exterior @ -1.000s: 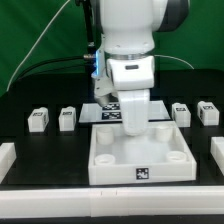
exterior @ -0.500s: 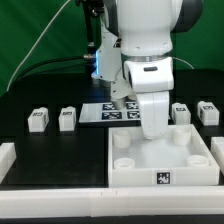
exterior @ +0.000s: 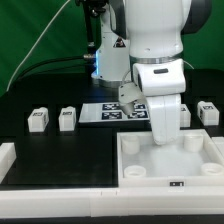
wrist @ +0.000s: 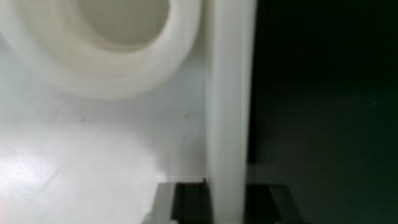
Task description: Assemble one leg
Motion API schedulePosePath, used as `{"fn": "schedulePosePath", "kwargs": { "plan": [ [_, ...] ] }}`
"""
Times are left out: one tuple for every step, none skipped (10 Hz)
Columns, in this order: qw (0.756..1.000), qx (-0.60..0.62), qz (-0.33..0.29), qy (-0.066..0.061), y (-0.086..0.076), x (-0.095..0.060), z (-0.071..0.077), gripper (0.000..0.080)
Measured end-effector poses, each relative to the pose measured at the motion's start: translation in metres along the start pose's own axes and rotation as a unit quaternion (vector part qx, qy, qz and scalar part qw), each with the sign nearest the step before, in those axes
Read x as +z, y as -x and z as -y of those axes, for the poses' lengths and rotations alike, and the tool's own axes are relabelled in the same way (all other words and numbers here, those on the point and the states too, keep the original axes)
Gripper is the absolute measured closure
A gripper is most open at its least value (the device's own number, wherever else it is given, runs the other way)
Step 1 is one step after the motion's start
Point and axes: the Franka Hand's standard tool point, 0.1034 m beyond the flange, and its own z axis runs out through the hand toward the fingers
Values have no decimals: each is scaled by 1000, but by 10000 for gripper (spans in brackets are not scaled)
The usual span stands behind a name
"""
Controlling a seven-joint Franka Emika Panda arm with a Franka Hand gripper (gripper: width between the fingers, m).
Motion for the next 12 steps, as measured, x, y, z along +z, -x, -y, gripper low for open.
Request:
{"fn": "schedulePosePath", "kwargs": {
  "plan": [
    [1000,4,0,1,-1,0,-2,733],
    [1000,7,0,1,-1,0,-2,733],
    [1000,7,0,1,-1,0,-2,733],
    [1000,9,-1,2,0,0,-2,733],
    [1000,10,0,1,1,1,-1,630],
    [1000,11,0,1,2,1,0,465],
    [1000,11,0,1,2,1,0,465],
    [1000,10,0,1,2,1,0,287],
    [1000,11,0,1,2,1,0,287],
    [1000,11,0,1,2,1,0,181],
    [1000,11,0,1,2,1,-1,156],
    [1000,11,0,1,2,1,-1,156]
  ]
}}
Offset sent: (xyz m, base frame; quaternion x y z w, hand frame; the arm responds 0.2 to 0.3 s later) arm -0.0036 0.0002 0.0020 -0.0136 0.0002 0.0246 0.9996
